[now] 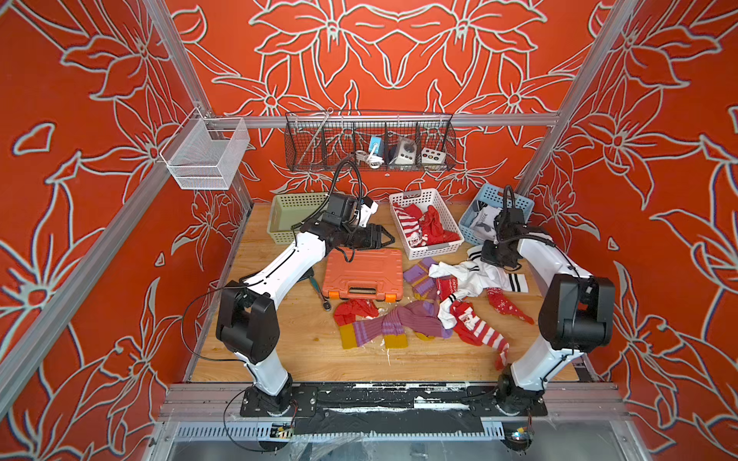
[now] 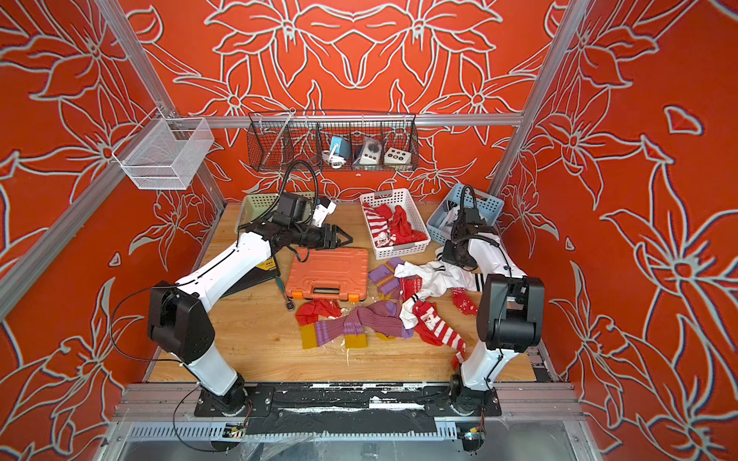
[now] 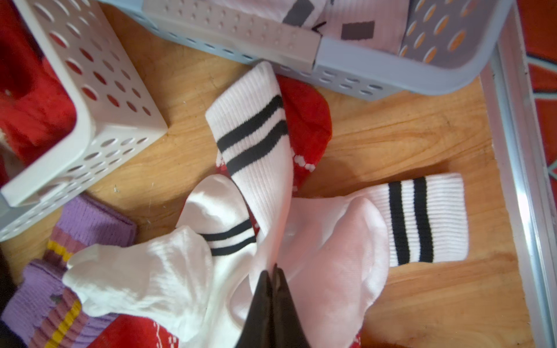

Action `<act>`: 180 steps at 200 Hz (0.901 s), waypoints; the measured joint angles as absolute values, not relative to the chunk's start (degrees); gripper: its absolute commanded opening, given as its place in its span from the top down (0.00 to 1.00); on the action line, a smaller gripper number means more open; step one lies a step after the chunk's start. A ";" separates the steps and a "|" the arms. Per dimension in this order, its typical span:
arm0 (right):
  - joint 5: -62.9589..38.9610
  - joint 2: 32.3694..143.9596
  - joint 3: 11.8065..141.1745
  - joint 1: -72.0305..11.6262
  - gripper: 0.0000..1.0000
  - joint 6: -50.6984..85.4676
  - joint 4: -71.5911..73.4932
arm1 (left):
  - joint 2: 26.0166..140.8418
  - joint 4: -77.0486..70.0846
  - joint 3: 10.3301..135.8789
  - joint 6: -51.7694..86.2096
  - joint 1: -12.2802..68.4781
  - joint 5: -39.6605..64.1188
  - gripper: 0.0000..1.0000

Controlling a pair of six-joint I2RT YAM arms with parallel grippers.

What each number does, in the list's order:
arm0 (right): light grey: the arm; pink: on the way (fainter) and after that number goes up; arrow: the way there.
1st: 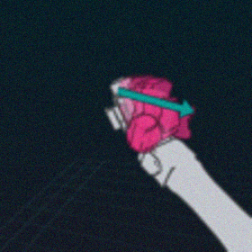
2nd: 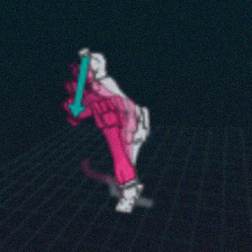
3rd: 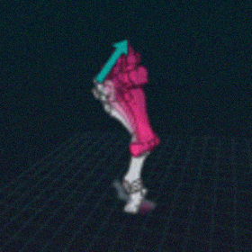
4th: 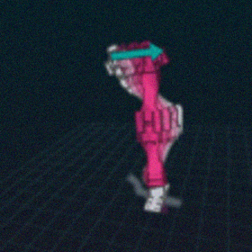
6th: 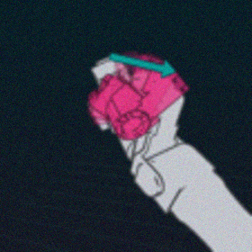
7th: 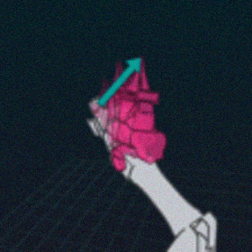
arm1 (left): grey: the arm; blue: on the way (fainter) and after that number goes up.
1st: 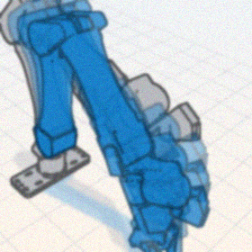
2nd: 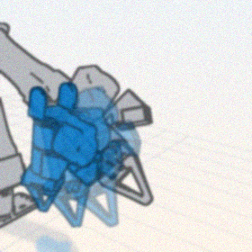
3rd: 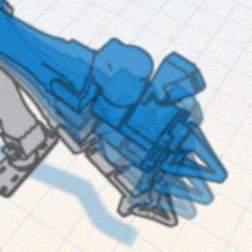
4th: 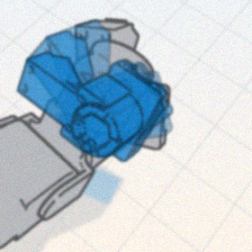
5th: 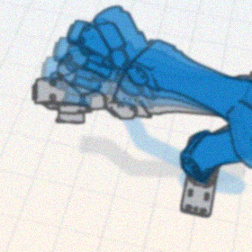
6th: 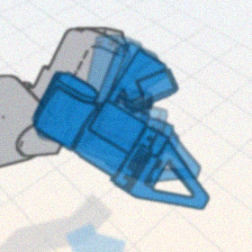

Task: Sort the socks into the basket by color
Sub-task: Pick up the sock from the center of the board.

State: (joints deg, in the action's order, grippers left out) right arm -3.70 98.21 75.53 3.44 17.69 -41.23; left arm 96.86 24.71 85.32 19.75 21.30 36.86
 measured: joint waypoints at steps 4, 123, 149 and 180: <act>-3.95 98.21 75.70 3.44 1.00 17.69 -41.43 | 96.86 24.71 85.32 19.75 21.28 36.93 0.37; -9.26 95.72 91.37 2.92 1.00 19.92 -43.59 | 96.86 24.77 85.52 19.73 20.88 37.19 0.37; -9.06 95.55 95.11 2.92 1.00 20.43 -41.80 | 96.86 24.86 86.06 19.70 20.80 37.21 0.37; -8.08 96.53 97.97 2.92 1.00 20.58 -36.95 | 96.86 25.21 87.05 19.46 20.67 37.21 0.37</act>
State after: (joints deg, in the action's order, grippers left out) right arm -8.08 96.53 97.97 2.92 20.58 -36.95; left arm 96.86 25.21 87.05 19.46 20.67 37.21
